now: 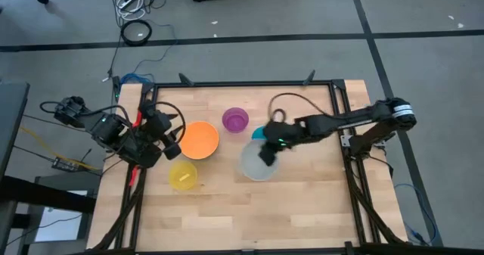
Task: Nest bowls inside each other
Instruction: Stack the gray bowl on top of the orange bowl
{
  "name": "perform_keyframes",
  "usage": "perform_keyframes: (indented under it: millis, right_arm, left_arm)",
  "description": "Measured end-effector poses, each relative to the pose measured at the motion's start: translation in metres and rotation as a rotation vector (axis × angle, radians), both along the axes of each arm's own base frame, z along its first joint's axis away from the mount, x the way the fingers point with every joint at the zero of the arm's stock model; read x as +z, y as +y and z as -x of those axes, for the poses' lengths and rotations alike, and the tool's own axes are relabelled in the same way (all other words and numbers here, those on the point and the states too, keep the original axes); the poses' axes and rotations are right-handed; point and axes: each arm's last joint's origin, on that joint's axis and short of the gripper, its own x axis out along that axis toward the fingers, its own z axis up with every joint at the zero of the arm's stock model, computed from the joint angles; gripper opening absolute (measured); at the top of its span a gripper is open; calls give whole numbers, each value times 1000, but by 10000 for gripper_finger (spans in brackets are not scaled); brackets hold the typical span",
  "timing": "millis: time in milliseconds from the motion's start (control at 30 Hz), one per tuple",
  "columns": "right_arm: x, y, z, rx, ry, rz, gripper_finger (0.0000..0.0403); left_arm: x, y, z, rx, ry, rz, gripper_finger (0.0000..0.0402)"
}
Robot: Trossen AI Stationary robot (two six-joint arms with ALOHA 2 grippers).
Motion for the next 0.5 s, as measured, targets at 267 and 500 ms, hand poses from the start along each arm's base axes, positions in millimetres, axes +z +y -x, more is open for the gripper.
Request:
perform_keyframes:
  millis: [267, 500]
  right_arm:
    - [7, -43, -105, 97, -141, 178, 0]
    - [-6, -83, -171, 146, -173, 176, 0]
  left_arm:
    - [3, 0, -2, 22, -50, -20, 184]
    - [3, -1, -2, 23, -54, -17, 184]
